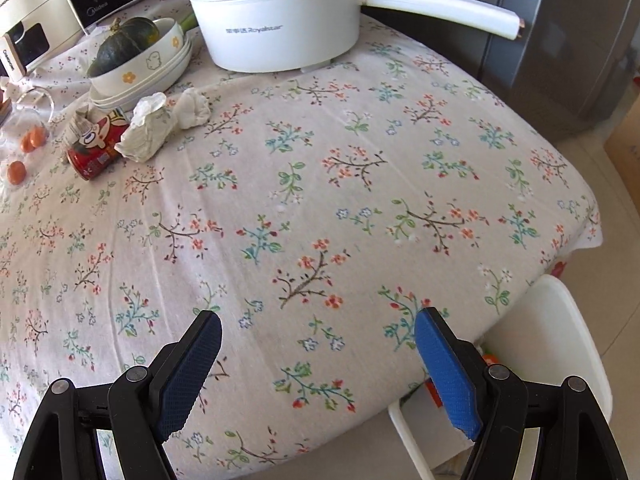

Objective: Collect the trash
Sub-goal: 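Move both tools back over the table toward the red can, then grasp the red cartoon can with the left tool while the right tool grasps the crumpled tissue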

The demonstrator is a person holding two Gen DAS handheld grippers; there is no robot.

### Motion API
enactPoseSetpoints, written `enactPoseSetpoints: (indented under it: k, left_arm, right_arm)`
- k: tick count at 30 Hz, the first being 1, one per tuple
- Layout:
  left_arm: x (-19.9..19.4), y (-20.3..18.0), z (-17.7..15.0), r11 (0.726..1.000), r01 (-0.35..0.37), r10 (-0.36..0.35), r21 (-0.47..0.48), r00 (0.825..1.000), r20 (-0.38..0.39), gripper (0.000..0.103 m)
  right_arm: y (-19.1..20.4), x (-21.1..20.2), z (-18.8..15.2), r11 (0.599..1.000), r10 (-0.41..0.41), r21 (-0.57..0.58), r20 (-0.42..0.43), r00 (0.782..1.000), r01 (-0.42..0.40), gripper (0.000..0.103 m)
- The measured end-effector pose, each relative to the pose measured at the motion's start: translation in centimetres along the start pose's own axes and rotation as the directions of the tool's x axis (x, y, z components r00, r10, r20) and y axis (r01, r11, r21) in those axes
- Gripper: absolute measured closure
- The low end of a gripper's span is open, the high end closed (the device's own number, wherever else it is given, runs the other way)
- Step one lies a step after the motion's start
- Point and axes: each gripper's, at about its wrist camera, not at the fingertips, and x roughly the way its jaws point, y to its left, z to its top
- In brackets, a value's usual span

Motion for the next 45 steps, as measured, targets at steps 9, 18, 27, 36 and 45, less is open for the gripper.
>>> enactPoseSetpoints:
  k: [9,18,27,36,45]
  left_arm:
    - [6.9,2.7,4.9,0.994,0.084,-0.089,0.071,0.992,0.084,0.002]
    - [14.0,2.3,7.6,0.972,0.143,-0.162,0.186,0.982,0.092,0.013]
    - [16.2,3.4,8.4,0.956,0.260,-0.270,0.133,0.961,0.057,0.045]
    - [13.5,5.6,5.2,0.978,0.198,-0.196,-0.064,0.980,0.040,0.045]
    - [11.0,8.2,1.8,0.981,0.140,-0.140,-0.130,0.990,0.012,0.045]
  right_arm:
    - [4.4,4.2,6.2,0.996,0.058,-0.076,0.086,0.995,-0.051,0.020]
    - [6.2,9.3,9.0,0.990,0.123,-0.084,0.078,0.989,-0.116,0.020]
    - [6.4,11.2,9.9,0.986,0.142,-0.101,0.083,0.986,-0.133,0.020]
    - [9.3,11.8,10.2,0.981,0.179,-0.093,0.103,0.978,-0.170,0.020]
    - [14.0,14.3,10.6,0.978,0.207,-0.049,0.099,0.973,-0.203,0.026]
